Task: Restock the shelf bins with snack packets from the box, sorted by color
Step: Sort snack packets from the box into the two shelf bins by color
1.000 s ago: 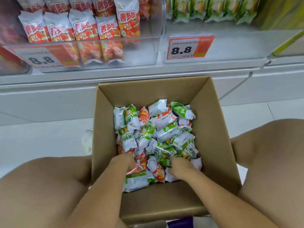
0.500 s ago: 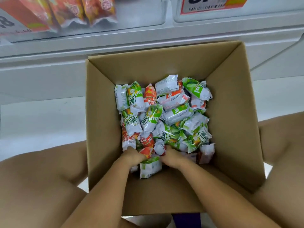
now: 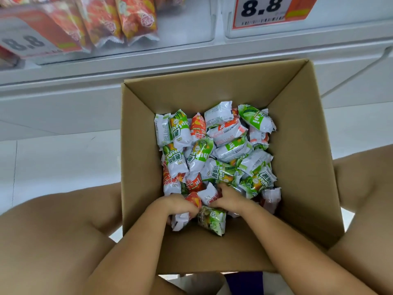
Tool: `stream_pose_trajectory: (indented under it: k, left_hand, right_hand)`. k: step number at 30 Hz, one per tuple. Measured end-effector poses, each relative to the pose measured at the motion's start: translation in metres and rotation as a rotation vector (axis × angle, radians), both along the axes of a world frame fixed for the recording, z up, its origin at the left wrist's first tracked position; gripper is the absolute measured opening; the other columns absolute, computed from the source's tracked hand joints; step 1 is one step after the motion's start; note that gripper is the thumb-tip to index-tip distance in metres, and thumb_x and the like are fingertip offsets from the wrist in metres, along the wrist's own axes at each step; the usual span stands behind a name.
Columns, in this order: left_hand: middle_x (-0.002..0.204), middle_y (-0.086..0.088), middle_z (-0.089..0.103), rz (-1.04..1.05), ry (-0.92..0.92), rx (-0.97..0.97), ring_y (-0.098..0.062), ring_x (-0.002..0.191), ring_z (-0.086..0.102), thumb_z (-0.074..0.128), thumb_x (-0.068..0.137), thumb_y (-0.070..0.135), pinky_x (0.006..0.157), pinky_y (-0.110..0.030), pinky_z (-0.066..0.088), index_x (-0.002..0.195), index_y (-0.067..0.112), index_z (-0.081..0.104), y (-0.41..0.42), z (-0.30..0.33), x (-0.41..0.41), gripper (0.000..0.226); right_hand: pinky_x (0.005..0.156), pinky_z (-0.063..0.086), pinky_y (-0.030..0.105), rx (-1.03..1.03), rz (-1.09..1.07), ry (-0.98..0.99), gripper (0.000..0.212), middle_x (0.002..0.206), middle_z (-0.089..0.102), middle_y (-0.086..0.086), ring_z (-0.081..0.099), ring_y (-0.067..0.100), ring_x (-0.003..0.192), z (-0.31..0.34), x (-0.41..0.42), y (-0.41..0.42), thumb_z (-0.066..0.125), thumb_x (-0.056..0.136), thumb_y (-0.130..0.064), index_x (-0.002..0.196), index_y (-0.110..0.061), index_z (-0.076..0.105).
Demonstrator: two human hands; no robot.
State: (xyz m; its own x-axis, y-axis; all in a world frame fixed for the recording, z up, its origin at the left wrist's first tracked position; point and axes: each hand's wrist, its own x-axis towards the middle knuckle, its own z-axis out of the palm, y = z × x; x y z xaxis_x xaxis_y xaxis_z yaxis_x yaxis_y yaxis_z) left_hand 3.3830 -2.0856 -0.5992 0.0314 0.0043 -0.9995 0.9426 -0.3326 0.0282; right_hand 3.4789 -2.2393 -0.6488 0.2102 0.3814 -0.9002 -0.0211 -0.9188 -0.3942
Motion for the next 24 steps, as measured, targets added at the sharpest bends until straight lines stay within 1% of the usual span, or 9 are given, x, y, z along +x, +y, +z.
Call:
stream_pose_trajectory:
  k: [4, 7, 9, 11, 14, 16, 19, 22, 24]
  left_hand:
    - [0.071, -0.009, 0.051, -0.110, -0.032, 0.001, -0.021, 0.053, 0.049, 0.061, 0.057, 0.032, 0.053, -0.021, 0.040, 0.078, 0.009, 0.051, 0.011, 0.023, 0.007, 0.033]
    - [0.078, -0.005, 0.047, -0.173, -0.153, 0.102, -0.017, 0.062, 0.047, 0.066, 0.073, 0.036, 0.051, -0.022, 0.037, 0.081, 0.012, 0.050, 0.016, 0.047, 0.013, 0.030]
    - [0.076, -0.002, 0.047, -0.183, -0.261, 0.197, -0.015, 0.063, 0.045, 0.066, 0.078, 0.036, 0.050, -0.022, 0.035, 0.084, 0.013, 0.052, 0.021, 0.067, 0.016, 0.028]
    - [0.084, -0.001, 0.051, -0.141, -0.380, 0.264, -0.014, 0.068, 0.048, 0.067, 0.081, 0.037, 0.053, -0.024, 0.035, 0.099, 0.012, 0.059, 0.025, 0.089, 0.020, 0.032]
    - [0.111, 0.002, 0.056, 0.081, -0.581, 0.354, -0.019, 0.097, 0.057, 0.072, 0.079, 0.038, 0.062, -0.023, 0.042, 0.117, 0.024, 0.061, 0.029, 0.119, 0.019, 0.042]
    - [0.117, 0.002, 0.058, 0.367, -0.719, 0.329, -0.020, 0.105, 0.060, 0.078, 0.072, 0.039, 0.071, -0.026, 0.052, 0.109, 0.032, 0.062, 0.023, 0.139, 0.013, 0.041]
    - [0.106, 0.003, 0.068, 0.680, -0.838, 0.207, -0.013, 0.093, 0.064, 0.082, 0.071, 0.040, 0.070, -0.031, 0.053, 0.108, 0.029, 0.062, 0.008, 0.160, -0.001, 0.044]
    - [0.096, 0.004, 0.071, 0.869, -0.885, 0.001, -0.012, 0.083, 0.059, 0.075, 0.070, 0.047, 0.065, -0.024, 0.040, 0.122, 0.018, 0.060, -0.005, 0.170, -0.010, 0.062]
    - [0.086, 0.001, 0.068, 0.991, -0.924, -0.102, -0.010, 0.072, 0.055, 0.078, 0.069, 0.044, 0.057, -0.021, 0.040, 0.124, 0.012, 0.059, -0.011, 0.173, -0.014, 0.066]
  right_hand:
    - [0.082, 0.047, 0.024, 0.069, 0.035, -0.044, 0.066, 0.125, 0.058, 0.004, 0.057, 0.019, 0.107, 0.014, 0.001, -0.004, 0.077, 0.075, -0.037, 0.130, -0.016, 0.048]
    - [0.065, 0.044, 0.016, 0.149, -0.037, -0.052, 0.060, 0.117, 0.059, -0.001, 0.057, 0.013, 0.095, 0.034, 0.000, -0.005, 0.078, 0.075, -0.036, 0.122, -0.016, 0.046]
    - [0.075, 0.045, 0.023, 0.219, -0.073, -0.169, 0.058, 0.118, 0.061, -0.003, 0.059, 0.016, 0.101, 0.046, 0.002, -0.002, 0.076, 0.078, -0.043, 0.124, -0.020, 0.049]
    - [0.088, 0.048, 0.030, 0.296, -0.279, -0.188, 0.058, 0.121, 0.062, -0.004, 0.060, 0.016, 0.103, 0.067, 0.009, 0.001, 0.070, 0.081, -0.050, 0.127, -0.022, 0.050]
    - [0.104, 0.036, 0.037, 0.360, -0.560, -0.138, 0.075, 0.145, 0.042, 0.000, 0.045, 0.023, 0.129, 0.103, 0.021, 0.003, 0.059, 0.087, -0.055, 0.147, -0.019, 0.032]
    - [0.111, 0.028, 0.041, 0.431, -0.726, -0.123, 0.088, 0.156, 0.026, 0.001, 0.030, 0.025, 0.141, 0.120, 0.027, 0.001, 0.059, 0.085, -0.059, 0.153, -0.018, 0.020]
    - [0.111, 0.035, 0.043, 0.566, -0.974, 0.038, 0.093, 0.148, 0.043, -0.002, 0.048, 0.022, 0.130, 0.147, 0.028, -0.006, 0.066, 0.071, -0.072, 0.146, -0.024, 0.037]
    - [0.100, 0.047, 0.044, 0.699, -1.127, 0.190, 0.044, 0.121, 0.067, 0.004, 0.064, 0.022, 0.110, 0.172, 0.020, -0.020, 0.058, 0.089, -0.048, 0.125, -0.021, 0.060]
    - [0.098, 0.048, 0.044, 0.728, -1.167, 0.225, 0.030, 0.114, 0.070, 0.008, 0.065, 0.025, 0.107, 0.181, 0.013, -0.028, 0.052, 0.095, -0.035, 0.116, -0.017, 0.063]
